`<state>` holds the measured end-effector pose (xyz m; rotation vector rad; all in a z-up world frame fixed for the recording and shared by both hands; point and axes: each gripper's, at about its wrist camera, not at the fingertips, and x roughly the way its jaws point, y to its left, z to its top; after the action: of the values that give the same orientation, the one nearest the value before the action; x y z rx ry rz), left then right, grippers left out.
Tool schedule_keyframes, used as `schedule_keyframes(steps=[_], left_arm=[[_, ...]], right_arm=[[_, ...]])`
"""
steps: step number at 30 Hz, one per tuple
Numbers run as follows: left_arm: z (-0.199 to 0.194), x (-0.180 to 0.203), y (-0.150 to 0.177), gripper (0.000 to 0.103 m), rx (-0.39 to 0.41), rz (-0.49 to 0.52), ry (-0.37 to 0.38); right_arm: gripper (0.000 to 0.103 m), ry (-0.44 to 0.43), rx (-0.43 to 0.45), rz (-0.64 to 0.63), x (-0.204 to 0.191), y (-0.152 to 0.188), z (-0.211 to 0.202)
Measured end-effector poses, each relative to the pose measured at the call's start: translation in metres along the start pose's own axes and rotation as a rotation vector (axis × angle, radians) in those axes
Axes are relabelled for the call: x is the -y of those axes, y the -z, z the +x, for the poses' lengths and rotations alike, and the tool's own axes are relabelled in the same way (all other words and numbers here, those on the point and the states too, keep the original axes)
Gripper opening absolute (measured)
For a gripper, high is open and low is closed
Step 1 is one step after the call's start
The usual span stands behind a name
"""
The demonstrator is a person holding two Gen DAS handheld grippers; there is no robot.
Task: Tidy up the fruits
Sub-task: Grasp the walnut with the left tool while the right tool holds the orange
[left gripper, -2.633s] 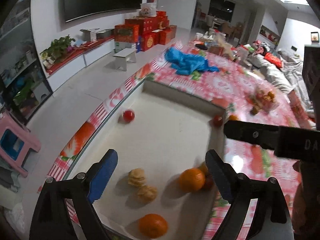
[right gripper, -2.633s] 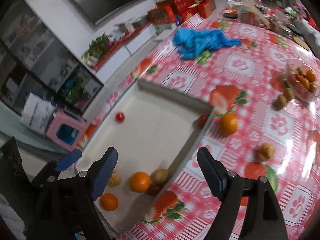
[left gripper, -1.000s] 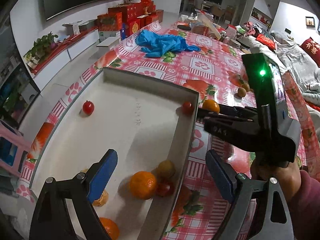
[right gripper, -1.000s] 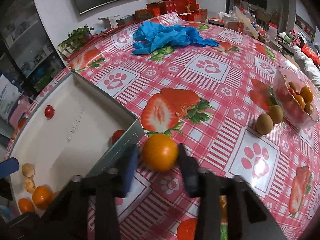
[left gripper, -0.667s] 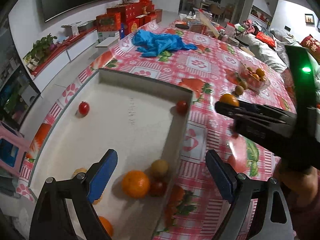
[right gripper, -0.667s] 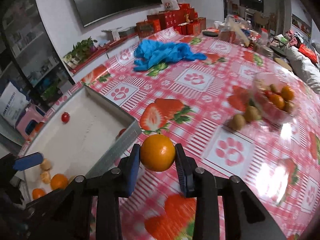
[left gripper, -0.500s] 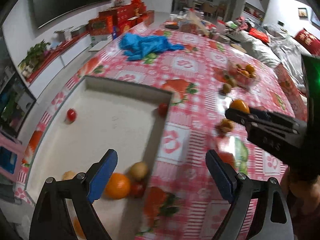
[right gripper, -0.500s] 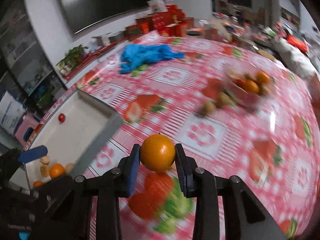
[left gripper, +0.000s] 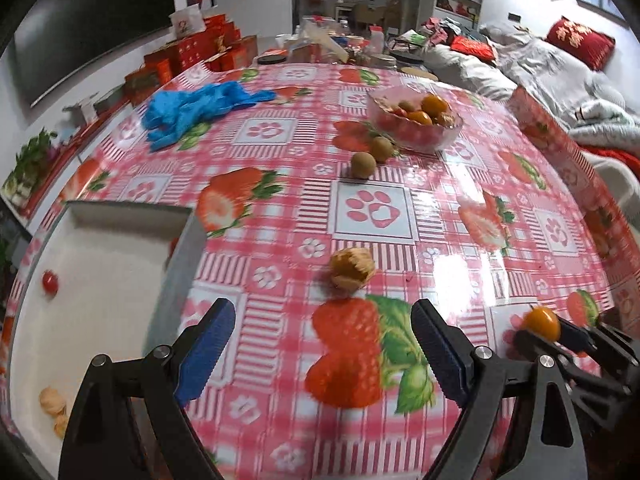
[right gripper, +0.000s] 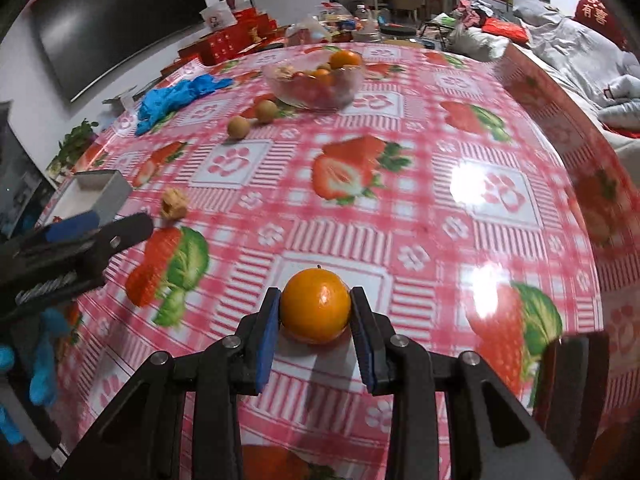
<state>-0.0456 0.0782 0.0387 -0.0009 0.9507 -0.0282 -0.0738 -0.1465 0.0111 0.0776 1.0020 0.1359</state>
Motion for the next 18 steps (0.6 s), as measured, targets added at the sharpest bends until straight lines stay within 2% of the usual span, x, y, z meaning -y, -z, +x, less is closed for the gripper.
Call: schedule_keyframes(steps=[2,7,8,9,10,11,14,16,18], left_arm=[[0.012,0.004,-0.004,0.090,-0.005,0.008,-0.029],[0.030,0.008,-0.014,0.088,-0.012,-0.021,-0.034],[0.033,0.010,-0.015,0.082,-0.011,-0.017,-0.040],[0.038,0.013,-0.016,0.069,-0.021,-0.008,-0.045],[0.044,0.015,-0.016,0.061,-0.049,0.001,-0.044],[0.049,0.015,-0.015,0.060,-0.072,-0.001,-0.041],[0.047,0.014,-0.015,0.050,-0.046,-0.027,-0.033],[0.045,0.017,-0.014,0.029,-0.043,-0.011,-0.018],[0.042,0.020,-0.013,0.029,-0.049,0.003,-0.025]], right_arm=[[0.037,0.002,0.014,-0.001,0.001,0.003,-0.002],[0.037,0.019,0.041,-0.016,-0.003,0.007,-0.002],[0.037,0.020,0.047,-0.013,-0.003,0.008,-0.002],[0.037,0.021,0.051,-0.012,-0.003,0.008,-0.002],[0.037,0.025,0.056,-0.013,-0.003,0.009,-0.003],[0.037,0.028,0.060,-0.015,-0.004,0.010,-0.003],[0.038,0.035,0.071,-0.018,-0.005,0.011,-0.002],[0.037,0.032,0.064,-0.016,-0.005,0.012,0.000],[0.037,0.037,0.071,-0.021,-0.006,0.013,0.000]])
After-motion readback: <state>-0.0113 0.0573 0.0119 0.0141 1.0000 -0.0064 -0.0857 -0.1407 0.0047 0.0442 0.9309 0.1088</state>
